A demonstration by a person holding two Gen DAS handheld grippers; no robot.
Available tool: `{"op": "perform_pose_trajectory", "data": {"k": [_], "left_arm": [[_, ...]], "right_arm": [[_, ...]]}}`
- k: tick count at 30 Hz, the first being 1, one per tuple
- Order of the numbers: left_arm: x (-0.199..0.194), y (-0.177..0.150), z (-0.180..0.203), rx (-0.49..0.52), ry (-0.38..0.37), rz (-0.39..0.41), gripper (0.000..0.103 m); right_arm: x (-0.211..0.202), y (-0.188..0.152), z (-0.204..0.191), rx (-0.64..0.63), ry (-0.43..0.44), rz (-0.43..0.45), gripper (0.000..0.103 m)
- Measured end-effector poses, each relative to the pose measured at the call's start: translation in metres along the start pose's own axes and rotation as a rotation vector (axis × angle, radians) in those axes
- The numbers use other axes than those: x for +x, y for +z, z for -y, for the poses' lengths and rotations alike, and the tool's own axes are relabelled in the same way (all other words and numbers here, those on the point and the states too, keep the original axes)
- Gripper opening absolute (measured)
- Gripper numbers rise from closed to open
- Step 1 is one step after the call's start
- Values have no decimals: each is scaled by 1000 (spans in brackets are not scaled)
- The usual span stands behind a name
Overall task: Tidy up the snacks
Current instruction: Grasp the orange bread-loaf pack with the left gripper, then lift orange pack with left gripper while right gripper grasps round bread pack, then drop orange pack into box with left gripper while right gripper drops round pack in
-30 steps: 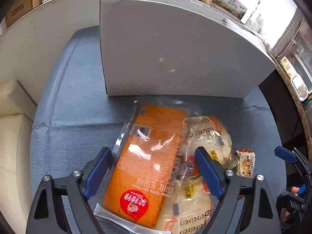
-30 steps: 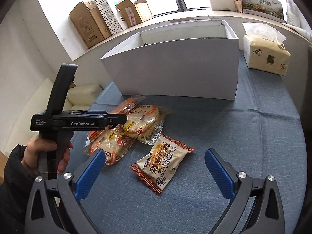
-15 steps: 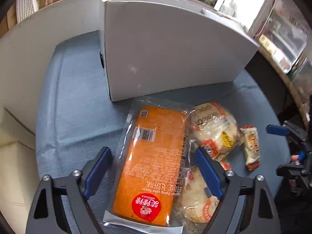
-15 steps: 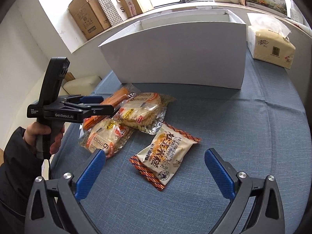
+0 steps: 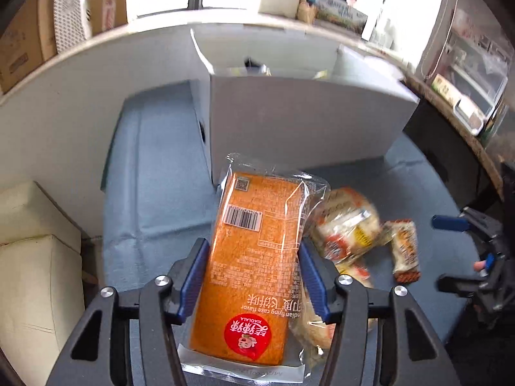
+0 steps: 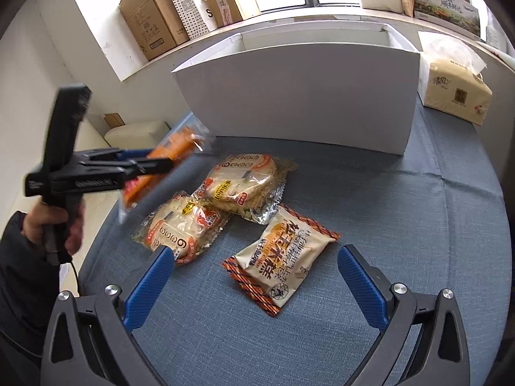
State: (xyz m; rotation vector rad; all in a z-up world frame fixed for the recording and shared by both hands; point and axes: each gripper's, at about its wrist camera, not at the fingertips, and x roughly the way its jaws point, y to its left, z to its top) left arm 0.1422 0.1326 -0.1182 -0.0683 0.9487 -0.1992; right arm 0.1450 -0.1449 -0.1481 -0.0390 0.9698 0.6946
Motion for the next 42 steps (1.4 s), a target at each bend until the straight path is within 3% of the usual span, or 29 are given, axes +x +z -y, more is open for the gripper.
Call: {"op": "perform_pose_trajectory", "data": {"k": [4,10,19,22,24,27,35,42], "left_arm": [[-41,4,-6,-36,11,95,61],[-81,0,4,-57,62,178,61],[-102,-14,14,-70,79,211,61],[-101,-16,16,-66,80,206,61],[-99,-15,17,-63,78,204,61],[-98,-14,18,-60,74,207,61],[-95,2,28,-41,45,225,61],[-86,48,47,-11,5,269,61]], "right_arm": [[9,17,-8,-26,-12,0,103],[43,49,-25,-61,-75,-41,103],[102,67,-45,-106,-231,-145,103],[112,66,-47,-91,-214,-181,103],[111,66,-49,-103,-240,-159,96],[101,65,-45,-89,-219,-137,84],[22,53,-18,-20,-118,23,84],[-62,71,5,-15,-125,194,84]]}}
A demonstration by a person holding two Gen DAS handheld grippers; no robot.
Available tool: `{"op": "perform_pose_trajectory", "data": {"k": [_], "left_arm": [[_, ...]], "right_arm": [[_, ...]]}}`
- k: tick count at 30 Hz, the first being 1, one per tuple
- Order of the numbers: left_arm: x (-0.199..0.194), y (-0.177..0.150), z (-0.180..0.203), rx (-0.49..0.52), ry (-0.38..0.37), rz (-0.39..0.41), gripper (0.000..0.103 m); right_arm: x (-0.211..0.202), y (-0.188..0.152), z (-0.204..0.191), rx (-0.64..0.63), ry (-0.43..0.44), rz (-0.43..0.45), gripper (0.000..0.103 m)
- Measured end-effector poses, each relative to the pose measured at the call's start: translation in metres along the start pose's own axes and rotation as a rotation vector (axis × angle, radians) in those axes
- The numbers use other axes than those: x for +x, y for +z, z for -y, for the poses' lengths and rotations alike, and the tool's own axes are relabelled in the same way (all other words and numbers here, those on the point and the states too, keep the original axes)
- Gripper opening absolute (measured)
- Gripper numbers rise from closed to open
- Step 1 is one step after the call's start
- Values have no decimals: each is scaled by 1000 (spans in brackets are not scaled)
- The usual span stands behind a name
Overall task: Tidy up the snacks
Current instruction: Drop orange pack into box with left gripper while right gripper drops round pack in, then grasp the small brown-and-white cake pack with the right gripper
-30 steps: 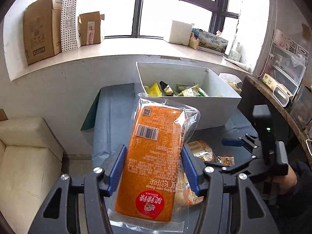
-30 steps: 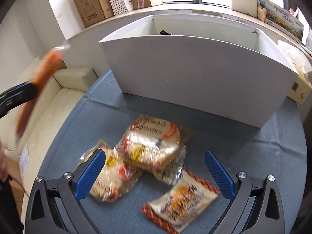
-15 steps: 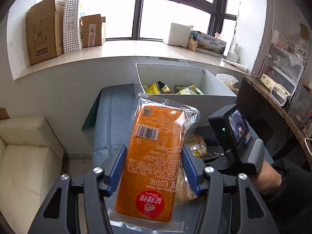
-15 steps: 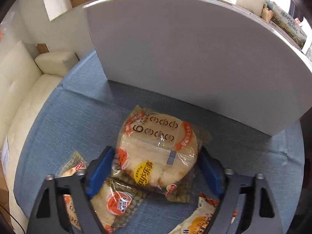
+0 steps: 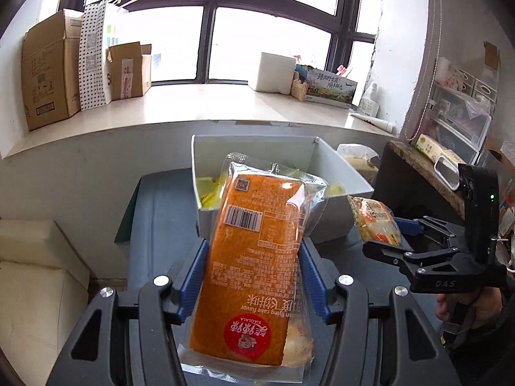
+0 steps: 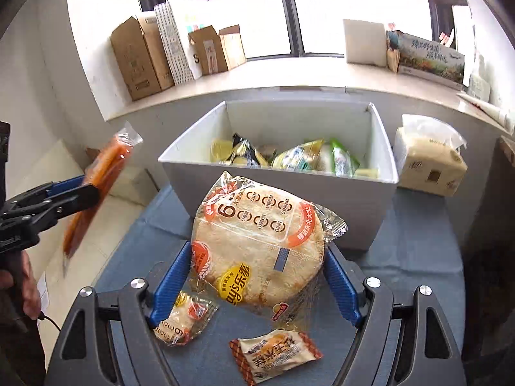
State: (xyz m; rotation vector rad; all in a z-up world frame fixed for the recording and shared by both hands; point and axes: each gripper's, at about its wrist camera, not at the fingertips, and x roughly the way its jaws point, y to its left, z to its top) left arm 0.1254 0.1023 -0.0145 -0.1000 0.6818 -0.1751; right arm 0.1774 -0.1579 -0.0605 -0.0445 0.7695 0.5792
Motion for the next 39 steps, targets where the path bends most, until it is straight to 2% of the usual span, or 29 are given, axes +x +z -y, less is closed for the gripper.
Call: {"op": "perform_pose_trajectory", "data": {"k": [5,8,11,13,15,17,19,20,22,25,29,39], "left_arm": [[33,53,15,36,10,28,61],[66,85,18,38,10,20,61],[101,112,22,58,26,9,63],[124,126,24,89,45,-7,72],[147,136,22,102,52,-48,95],[163,139,20,129,116,-81,99],[169,137,14,143,164,-103,100],[167,135,9,132,164,-104,100],[160,130,-1,95,142,-94,101],[147,121,-10,47,124,-86,102],[123,106,-10,41,118,-52,102],[63,75,11,43,69,20,103]], "right_arm": [[-16,48,24,-8,-46,92,84],[0,80,37,7,-57,85,84],[28,106,56,38,-32,43,84],[50,117,63,39,-24,25,85],[69,122,68,39,-20,-23,88],[82,126,74,67,-16,-55,92],[82,123,77,83,-14,-58,92],[79,121,78,89,-11,-44,92],[72,117,81,91,4,-12,103],[57,114,84,115,30,19,103],[31,105,77,106,53,73,103],[-26,53,55,72,143,149,103]]}}
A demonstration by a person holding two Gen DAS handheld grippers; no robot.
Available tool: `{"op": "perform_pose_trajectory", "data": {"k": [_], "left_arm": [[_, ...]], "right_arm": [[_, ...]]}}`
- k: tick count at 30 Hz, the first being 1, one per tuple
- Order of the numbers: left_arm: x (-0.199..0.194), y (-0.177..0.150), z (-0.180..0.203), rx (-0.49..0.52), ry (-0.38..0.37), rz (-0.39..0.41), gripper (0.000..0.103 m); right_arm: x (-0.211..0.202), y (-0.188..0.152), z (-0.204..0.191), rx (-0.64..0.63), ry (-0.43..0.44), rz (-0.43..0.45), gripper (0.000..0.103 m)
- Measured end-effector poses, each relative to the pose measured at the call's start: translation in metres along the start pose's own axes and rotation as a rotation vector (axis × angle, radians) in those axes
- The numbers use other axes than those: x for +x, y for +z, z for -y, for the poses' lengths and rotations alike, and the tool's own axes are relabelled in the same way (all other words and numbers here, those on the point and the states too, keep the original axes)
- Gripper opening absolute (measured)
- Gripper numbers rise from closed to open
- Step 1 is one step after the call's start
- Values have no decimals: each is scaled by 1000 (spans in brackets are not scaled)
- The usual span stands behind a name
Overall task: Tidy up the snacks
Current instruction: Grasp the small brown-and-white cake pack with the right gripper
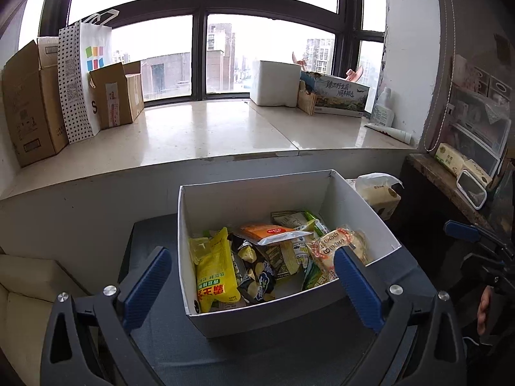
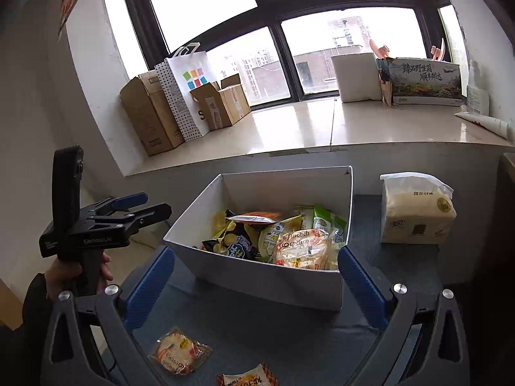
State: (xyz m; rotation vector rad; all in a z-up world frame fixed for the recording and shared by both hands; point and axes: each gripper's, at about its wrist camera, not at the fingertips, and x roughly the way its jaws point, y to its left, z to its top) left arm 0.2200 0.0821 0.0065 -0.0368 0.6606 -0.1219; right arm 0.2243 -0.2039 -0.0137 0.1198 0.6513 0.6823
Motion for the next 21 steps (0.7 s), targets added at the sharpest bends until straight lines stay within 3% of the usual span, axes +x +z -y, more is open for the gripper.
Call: {"op": "perform_pose_trajectory", "data": {"k": [9,21], "left_arm": [[-49,-22,13,-10,36,58,103],[-50,-92,26,-39,38,-51,103]], "right_arm": [[-12,-52,7,48,45,-28,103],[-18,-103,23,123,46,-91,103]]}}
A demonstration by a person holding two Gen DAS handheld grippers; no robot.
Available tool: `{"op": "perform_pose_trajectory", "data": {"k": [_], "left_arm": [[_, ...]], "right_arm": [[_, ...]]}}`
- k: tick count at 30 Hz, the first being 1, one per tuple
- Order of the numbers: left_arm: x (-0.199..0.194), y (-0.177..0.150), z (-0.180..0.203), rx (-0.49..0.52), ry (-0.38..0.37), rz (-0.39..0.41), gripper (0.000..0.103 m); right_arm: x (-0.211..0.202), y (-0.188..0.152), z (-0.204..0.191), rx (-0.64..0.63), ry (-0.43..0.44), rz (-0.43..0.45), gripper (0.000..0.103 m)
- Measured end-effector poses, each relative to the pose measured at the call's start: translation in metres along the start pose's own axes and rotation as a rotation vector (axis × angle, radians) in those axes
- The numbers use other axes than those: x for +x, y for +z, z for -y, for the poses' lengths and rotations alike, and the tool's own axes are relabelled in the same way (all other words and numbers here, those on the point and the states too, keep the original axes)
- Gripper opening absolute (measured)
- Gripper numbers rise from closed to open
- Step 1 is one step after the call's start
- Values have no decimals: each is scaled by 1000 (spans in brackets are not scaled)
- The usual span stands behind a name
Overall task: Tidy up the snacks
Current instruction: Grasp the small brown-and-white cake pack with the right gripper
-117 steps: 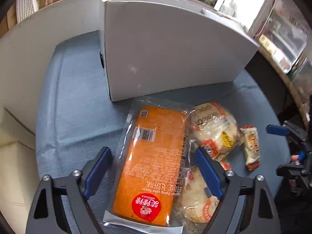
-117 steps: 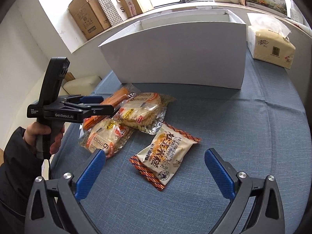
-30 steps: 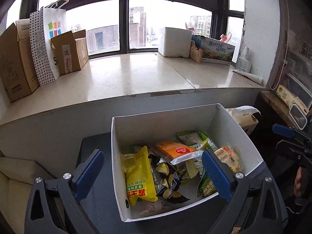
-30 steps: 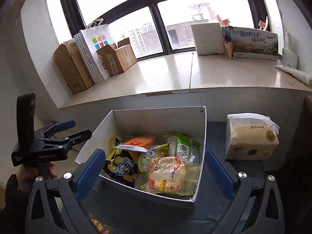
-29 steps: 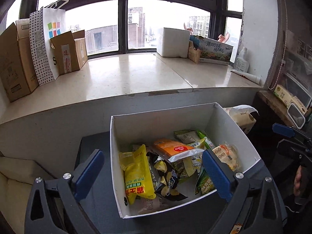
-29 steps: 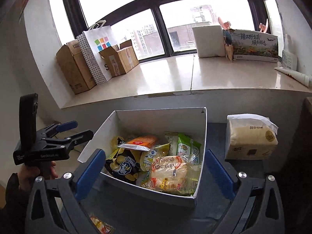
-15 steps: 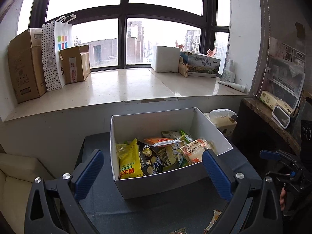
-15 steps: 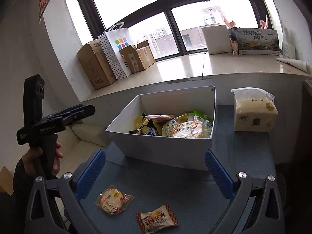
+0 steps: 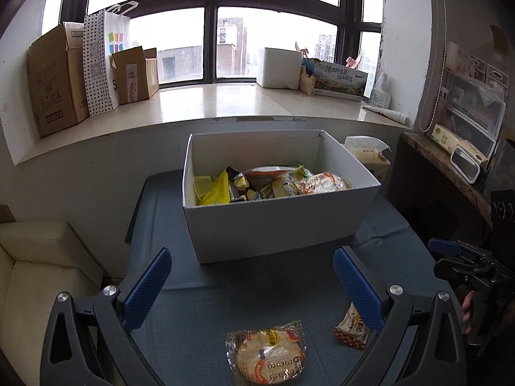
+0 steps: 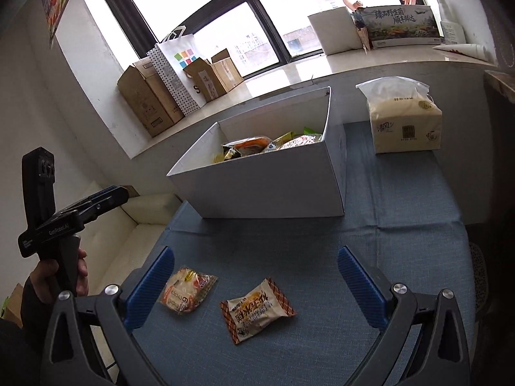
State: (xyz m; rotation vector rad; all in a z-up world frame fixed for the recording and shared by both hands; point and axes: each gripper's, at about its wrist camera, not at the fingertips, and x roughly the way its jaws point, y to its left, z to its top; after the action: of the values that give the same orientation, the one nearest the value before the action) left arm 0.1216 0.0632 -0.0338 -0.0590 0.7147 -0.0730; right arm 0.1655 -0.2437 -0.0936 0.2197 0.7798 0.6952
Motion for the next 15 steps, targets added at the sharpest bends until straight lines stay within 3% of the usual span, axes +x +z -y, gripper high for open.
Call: {"op": "perform_pose_trajectory", "data": {"k": [5,15], "left_arm": [[7,-30,-4,-57,-44,-83,103],[6,-73,-16,-99,-19,-163,103]], "right_arm": [[4,-20,-4,-56,-38,-39,103],[54,-64,-29,-259,-126,-195,103]]}}
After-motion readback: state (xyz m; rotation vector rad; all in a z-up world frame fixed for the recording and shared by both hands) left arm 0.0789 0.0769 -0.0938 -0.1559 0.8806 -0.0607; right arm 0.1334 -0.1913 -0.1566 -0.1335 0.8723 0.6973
